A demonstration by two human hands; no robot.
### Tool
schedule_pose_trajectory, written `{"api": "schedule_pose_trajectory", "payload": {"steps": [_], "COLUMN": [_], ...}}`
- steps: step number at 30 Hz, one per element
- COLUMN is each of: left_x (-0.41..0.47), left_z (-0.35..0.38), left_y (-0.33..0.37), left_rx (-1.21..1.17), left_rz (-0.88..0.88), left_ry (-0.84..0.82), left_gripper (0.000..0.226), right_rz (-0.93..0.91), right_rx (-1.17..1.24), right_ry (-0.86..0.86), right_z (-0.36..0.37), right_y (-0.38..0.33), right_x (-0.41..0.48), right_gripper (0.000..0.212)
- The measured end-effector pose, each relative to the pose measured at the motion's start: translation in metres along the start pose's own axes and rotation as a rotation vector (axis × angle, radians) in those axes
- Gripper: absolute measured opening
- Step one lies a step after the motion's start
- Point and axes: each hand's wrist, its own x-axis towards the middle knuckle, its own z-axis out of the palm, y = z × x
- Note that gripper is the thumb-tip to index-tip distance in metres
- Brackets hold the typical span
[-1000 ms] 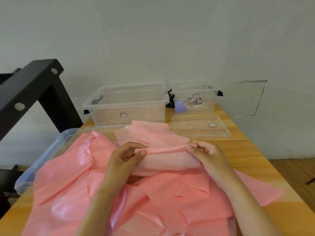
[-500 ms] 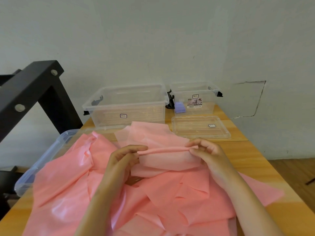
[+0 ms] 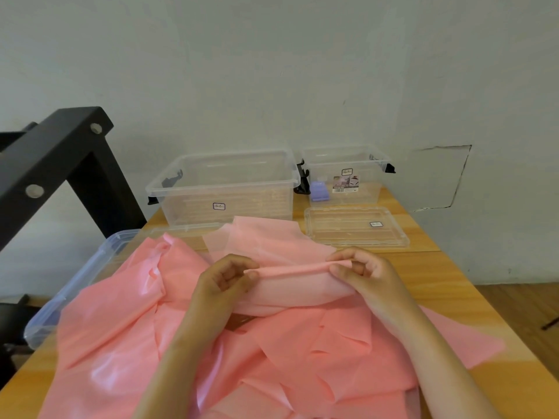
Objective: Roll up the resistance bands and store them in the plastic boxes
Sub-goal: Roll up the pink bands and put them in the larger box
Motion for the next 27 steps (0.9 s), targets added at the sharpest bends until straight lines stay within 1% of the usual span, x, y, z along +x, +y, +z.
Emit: {"api": "schedule_pose_trajectory", "payload": {"steps": [3,7,8,10,11,14,17,18,20,22,24,27], "left_x": [-0.0011,0.0002,0.0004,0.0003,-0.0002,-0.001,-0.0001,0.0001,0.0003,-0.0012,-0.0023,-0.003], "left_z": [-0.0002,-0.0015,-0.002,-0.0031,-0.003,-0.0009,0.0006,0.0005,0.0001,0.001,0.0016,-0.0001], "left_y": [0.0001,-0.0005,-0.0006,-0.0012,-0.0005,0.0011,-0.0004,-0.0004,-0.0006,-0.0004,-0.0002,0.0031], "left_rx": [0.048,-0.039,-0.042,-0.056,-0.068,-0.058,-0.013,-0.001,0.048,0.085,0.1,-0.01], "left_rz": [0.0,-0.016,-0.014,-0.013,-0.017,-0.009,-0.003,-0.009,0.004,0.022,0.011,-0.042], "left_ry": [-0.047,-0.049,-0.051,-0.06,-0.061,-0.042,-0.021,-0.019,-0.022,-0.044,-0.048,-0.054], "left_gripper": [0.011,0.021,0.023,0.018,0.016,0.013,0.023,0.024,0.017,0.014,0.016,0.014], "right_rz": [-0.01,0.013,0.023,0.032,0.026,0.015,0.024,0.02,-0.001,-0.033,-0.051,-0.015], "right_rx": [0.01,0.03,0.036,0.042,0.038,0.025,0.002,-0.035,-0.117,-0.147,-0.13,-0.026], "right_ry": [-0.014,0.0,0.007,0.004,0.005,0.035,0.009,0.007,0.009,-0.002,-0.014,-0.011], "right_z": [-0.0016,-0.0026,-0.002,-0.0007,-0.0001,0.0004,0.0008,0.001,0.0012,0.0012,0.0008,-0.0008], "right_y": [-0.0001,0.0,-0.001,-0.0025,-0.0027,-0.0026,-0.0012,-0.0009,0.0006,0.0011,0.0009,-0.0009], "right_x": [0.0001,0.0003,0.0002,-0.0002,-0.0004,0.0005,0.0007,0.0007,0.0011,0.0007,-0.0002,-0.0007], "right_gripper": [0.012,0.022,0.022,0.012,0.011,0.013,0.022,0.021,0.016,0.013,0.01,0.012]}}
